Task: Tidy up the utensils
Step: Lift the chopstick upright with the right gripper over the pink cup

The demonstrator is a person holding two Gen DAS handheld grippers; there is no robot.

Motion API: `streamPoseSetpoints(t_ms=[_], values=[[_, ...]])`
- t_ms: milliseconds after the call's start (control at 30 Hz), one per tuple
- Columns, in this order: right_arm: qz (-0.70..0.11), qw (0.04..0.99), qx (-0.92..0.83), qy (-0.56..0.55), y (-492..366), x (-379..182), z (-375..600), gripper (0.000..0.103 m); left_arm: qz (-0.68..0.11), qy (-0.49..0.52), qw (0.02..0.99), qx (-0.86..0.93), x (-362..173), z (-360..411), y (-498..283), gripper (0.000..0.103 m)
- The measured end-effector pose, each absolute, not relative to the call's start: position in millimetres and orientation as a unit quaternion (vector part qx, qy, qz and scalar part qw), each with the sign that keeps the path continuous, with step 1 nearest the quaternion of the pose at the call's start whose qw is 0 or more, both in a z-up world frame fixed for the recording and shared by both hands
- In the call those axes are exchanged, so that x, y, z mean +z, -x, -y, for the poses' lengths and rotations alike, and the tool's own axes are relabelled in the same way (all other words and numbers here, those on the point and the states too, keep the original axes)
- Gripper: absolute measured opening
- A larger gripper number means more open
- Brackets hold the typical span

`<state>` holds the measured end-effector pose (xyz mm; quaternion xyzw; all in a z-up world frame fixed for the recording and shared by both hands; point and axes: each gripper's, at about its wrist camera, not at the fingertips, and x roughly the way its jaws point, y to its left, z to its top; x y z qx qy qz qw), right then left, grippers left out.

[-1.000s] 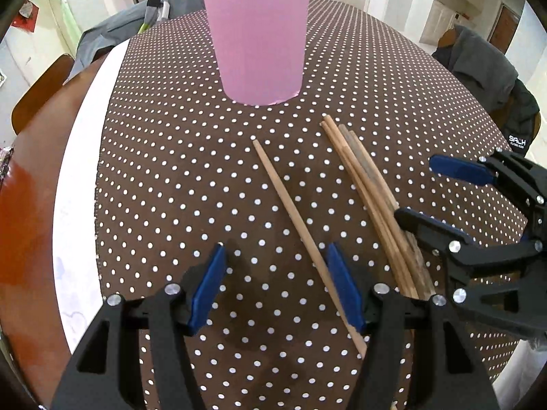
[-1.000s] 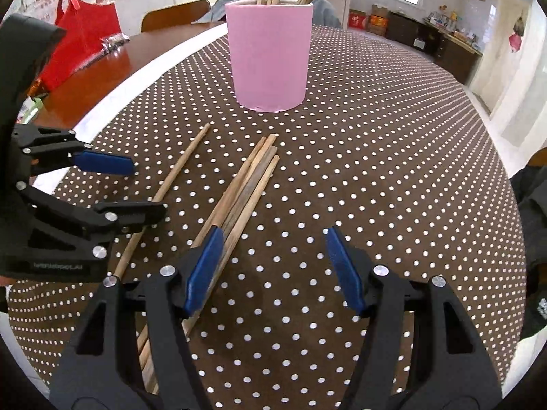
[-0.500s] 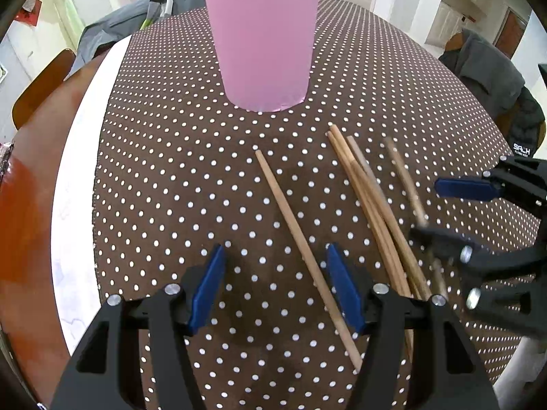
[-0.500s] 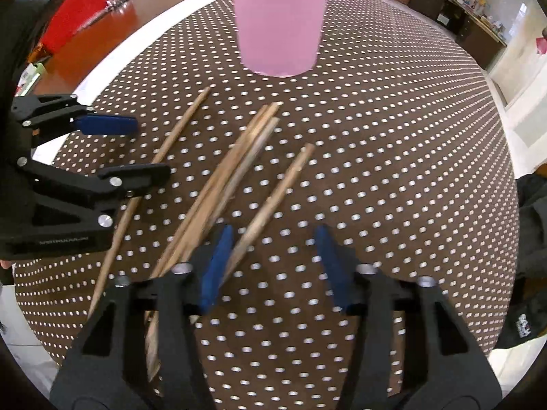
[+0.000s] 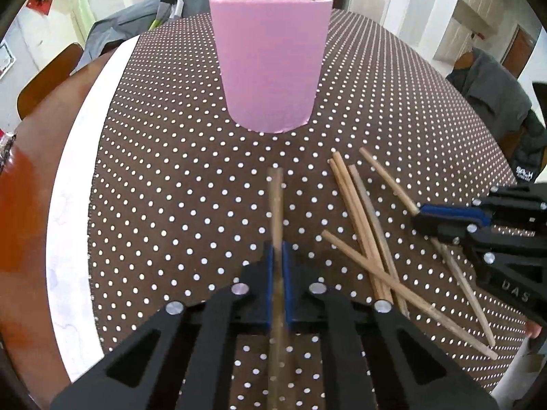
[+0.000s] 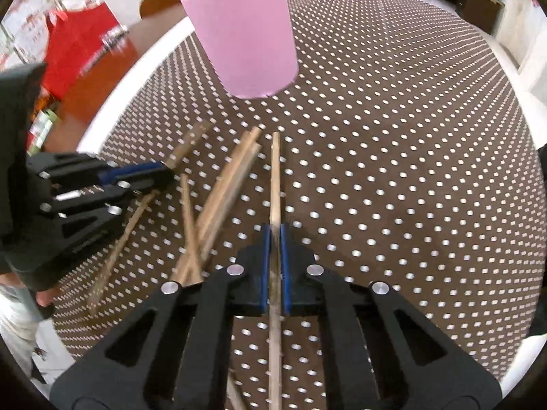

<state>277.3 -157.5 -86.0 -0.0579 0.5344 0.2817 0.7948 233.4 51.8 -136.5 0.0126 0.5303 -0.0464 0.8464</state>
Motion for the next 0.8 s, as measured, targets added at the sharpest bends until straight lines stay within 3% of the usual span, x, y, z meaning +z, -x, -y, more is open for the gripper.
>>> streamPoseSetpoints(t_ms=[400,800], values=[[-0.370,0.874,0.315,-0.011,-247.1,-24.3,179.9,0.006,-0.370,0.071,0.923,-0.084,-71.8,-68.4,-204.1,0.006],[-0.267,0.903,0.332,-0.059,-240.4,25.6,179.2,0.006,-0.185,0.098,0.973,-0.100,-12.6,-77.6,-187.8,0.006]])
